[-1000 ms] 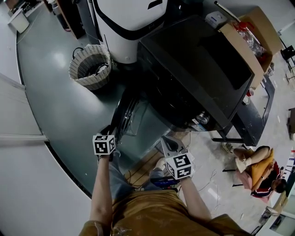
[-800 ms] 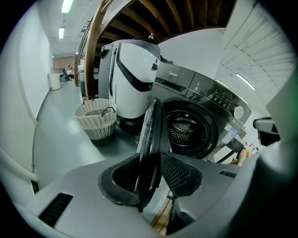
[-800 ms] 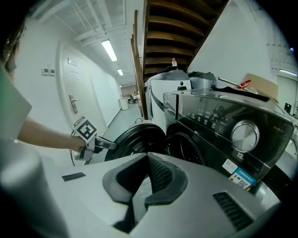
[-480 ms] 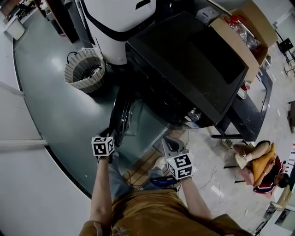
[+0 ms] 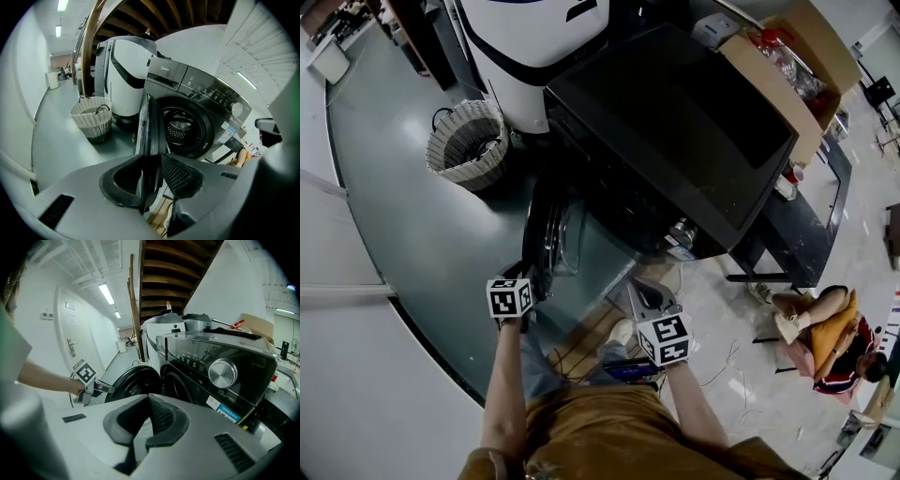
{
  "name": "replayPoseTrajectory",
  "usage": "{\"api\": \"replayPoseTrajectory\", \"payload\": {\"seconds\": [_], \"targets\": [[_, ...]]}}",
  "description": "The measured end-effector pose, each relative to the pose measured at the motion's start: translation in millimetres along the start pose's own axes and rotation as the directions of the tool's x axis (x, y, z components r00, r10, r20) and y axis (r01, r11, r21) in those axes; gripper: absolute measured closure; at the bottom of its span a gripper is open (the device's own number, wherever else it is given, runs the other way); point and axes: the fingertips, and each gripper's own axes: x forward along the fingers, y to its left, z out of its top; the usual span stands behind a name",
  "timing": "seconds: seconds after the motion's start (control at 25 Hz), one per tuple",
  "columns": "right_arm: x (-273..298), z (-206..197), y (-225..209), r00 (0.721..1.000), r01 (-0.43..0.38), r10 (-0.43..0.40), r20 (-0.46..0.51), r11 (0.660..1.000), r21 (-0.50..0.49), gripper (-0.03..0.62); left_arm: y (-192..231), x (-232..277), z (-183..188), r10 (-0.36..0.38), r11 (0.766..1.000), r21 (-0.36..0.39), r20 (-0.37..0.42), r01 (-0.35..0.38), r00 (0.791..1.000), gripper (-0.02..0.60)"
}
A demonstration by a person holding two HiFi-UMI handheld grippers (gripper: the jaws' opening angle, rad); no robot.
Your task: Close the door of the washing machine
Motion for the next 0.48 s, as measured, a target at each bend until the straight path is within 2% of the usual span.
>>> {"api": "replayPoseTrajectory", "payload": {"seconds": [0.48], "targets": [[-32,-8,-31,0.998,0.061,-0.063,0.03,0.997,0.047,0.582,-40,11,-5,-0.048,0.999,-0.014,-0.02,0.048,0.999,0.436]]}}
